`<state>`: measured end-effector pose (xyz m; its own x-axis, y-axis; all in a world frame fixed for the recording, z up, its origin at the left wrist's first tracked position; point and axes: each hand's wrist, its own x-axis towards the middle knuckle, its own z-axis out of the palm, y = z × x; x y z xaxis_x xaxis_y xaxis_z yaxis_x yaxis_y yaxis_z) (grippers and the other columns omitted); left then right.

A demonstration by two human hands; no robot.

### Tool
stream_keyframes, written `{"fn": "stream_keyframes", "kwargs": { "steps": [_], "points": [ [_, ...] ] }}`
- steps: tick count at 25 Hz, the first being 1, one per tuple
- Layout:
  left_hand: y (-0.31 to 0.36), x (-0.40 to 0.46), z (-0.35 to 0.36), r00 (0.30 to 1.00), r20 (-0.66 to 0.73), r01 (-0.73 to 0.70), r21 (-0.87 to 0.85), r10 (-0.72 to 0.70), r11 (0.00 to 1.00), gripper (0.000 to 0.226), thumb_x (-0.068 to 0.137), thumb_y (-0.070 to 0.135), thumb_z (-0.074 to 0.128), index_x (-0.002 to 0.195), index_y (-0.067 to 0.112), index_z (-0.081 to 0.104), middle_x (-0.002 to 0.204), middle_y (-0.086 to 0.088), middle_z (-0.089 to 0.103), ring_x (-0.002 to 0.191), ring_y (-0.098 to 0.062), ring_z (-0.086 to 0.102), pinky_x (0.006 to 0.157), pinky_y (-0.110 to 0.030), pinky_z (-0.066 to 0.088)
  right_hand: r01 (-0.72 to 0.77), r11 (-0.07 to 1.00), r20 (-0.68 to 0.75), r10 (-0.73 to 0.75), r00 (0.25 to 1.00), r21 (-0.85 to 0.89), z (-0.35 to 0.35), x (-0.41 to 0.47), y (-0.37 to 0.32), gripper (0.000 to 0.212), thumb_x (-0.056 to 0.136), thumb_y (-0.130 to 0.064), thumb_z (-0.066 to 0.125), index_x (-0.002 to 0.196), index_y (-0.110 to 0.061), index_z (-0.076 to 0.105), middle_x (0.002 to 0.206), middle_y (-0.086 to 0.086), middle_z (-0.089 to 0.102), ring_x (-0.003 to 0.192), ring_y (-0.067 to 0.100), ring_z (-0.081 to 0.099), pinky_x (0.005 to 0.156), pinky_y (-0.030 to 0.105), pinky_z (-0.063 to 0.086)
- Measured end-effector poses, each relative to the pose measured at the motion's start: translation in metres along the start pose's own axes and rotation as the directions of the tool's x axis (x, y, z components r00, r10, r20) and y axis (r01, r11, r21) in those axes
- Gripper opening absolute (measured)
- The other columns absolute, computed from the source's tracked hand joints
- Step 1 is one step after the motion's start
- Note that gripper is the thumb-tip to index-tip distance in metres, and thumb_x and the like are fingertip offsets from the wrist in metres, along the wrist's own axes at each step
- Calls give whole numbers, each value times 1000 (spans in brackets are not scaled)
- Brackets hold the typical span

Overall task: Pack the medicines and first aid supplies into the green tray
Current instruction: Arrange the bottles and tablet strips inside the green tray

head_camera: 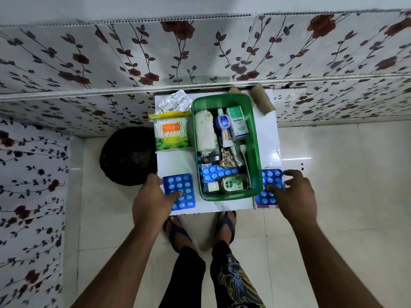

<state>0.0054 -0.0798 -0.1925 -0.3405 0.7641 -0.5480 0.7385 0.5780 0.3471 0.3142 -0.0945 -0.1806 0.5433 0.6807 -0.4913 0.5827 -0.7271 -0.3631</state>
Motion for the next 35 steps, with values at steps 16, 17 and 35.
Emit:
{"fn": "stream_keyframes", "kwargs": {
  "steps": [16,17,35],
  "points": [
    [61,-40,-80,978,-166,-191,-462,127,866,50,81,5,71,118,38,58,94,-3,69,80,-12,70,68,-30,55,-114,933,112,80,990,341,-23,16,6,30,80,-15,79,108,-10,68,99,10,72,83,25,68,66,32,55],
    [79,-47,-82,973,-147,-227,-505,176,833,46,83,4,69,113,36,59,97,2,69,79,-6,70,66,-24,55,-130,924,120,93,988,360,-25,18,8,30,80,-16,79,108,-11,68,100,10,73,85,27,70,72,39,59],
    [155,-33,1,867,195,-497,263,459,827,39,79,-7,55,112,13,57,96,-14,61,87,-35,64,68,-40,50,-44,751,85,-16,996,659,-90,8,-47,27,87,-1,68,108,-18,62,82,1,71,56,-3,66,47,16,48]
  ]
}}
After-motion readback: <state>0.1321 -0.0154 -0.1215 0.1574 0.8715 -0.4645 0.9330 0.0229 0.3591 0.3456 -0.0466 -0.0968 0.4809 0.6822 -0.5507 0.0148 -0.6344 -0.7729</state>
